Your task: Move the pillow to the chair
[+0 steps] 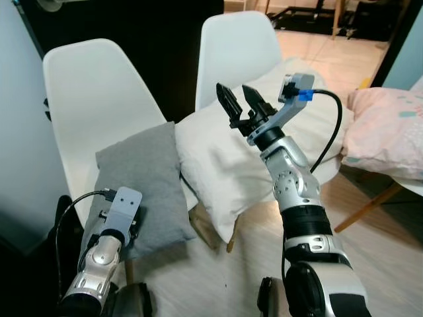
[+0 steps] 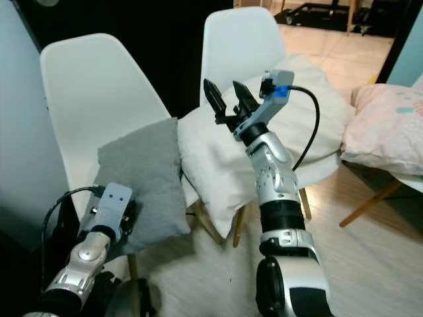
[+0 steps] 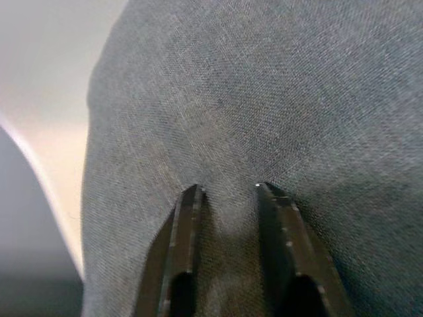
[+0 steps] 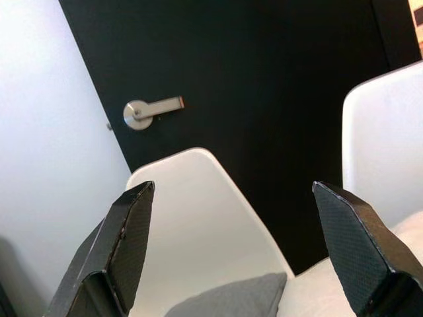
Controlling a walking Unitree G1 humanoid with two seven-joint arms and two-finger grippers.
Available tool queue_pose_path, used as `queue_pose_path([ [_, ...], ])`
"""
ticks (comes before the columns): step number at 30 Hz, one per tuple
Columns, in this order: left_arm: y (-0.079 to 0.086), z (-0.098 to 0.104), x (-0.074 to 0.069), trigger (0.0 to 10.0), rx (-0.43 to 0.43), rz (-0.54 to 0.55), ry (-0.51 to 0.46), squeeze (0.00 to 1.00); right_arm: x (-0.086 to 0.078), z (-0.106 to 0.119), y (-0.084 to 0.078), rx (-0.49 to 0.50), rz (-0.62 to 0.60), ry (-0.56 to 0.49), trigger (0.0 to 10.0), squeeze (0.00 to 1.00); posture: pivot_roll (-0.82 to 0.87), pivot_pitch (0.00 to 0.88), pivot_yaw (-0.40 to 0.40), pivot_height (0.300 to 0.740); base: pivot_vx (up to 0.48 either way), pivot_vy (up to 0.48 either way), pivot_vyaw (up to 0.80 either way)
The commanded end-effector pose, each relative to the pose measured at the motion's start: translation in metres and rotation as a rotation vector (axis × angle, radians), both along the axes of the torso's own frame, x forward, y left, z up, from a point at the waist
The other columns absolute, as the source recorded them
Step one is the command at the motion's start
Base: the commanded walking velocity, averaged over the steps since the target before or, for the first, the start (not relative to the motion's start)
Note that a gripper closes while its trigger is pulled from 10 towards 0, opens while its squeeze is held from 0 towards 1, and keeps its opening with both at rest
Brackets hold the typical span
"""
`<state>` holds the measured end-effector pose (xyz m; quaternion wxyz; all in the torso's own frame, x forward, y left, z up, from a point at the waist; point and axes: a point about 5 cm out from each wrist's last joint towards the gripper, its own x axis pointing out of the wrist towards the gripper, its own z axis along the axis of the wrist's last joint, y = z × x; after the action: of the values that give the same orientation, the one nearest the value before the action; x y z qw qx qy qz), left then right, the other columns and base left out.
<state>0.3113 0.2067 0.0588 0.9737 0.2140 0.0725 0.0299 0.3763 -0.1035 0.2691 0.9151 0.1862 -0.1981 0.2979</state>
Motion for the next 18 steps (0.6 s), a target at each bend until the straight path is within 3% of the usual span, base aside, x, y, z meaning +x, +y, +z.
queue_pose_path([
  [1, 0.021, -0.014, -0.009, 0.0, 0.065, 0.075, 0.078, 0.00, -0.004, -0.002, 0.008, 0.002, 0.032, 0.014, 10.0, 0.00, 0.14, 0.077, 0.012, 0.440, 0.000, 0.000, 0.00],
  [7, 0.042, -0.006, -0.007, 0.0, 0.206, 0.143, 0.065, 0.00, -0.010, -0.001, 0.016, 0.005, 0.062, 0.021, 10.0, 0.00, 0.14, 0.081, 0.017, 0.440, 0.000, 0.000, 0.00],
  [9, 0.057, 0.013, -0.001, 0.0, 0.342, 0.185, 0.004, 0.00, -0.016, -0.006, 0.025, -0.003, 0.093, 0.038, 10.0, 0.00, 0.15, 0.082, 0.015, 0.440, 0.000, 0.000, 0.00],
  [11, 0.062, 0.021, 0.000, 0.0, 0.380, 0.208, -0.022, 0.00, -0.018, -0.008, 0.028, -0.009, 0.106, 0.044, 10.0, 0.00, 0.15, 0.083, 0.015, 0.440, 0.000, 0.000, 0.00],
  [12, 0.071, 0.038, 0.003, 0.0, 0.480, 0.240, -0.077, 0.00, -0.022, -0.015, 0.036, -0.028, 0.131, 0.062, 10.0, 0.00, 0.16, 0.084, 0.011, 0.440, 0.000, 0.000, 0.00],
  [15, 0.081, 0.054, 0.002, 0.0, 0.513, 0.300, -0.129, 0.00, -0.026, -0.024, 0.045, -0.058, 0.159, 0.080, 10.0, 0.00, 0.17, 0.084, 0.006, 0.440, 0.000, 0.000, 0.00],
  [18, 0.084, 0.059, 0.002, 0.0, 0.519, 0.318, -0.144, 0.00, -0.027, -0.026, 0.047, -0.066, 0.166, 0.085, 10.0, 0.00, 0.17, 0.084, 0.006, 0.440, 0.000, 0.000, 0.00],
])
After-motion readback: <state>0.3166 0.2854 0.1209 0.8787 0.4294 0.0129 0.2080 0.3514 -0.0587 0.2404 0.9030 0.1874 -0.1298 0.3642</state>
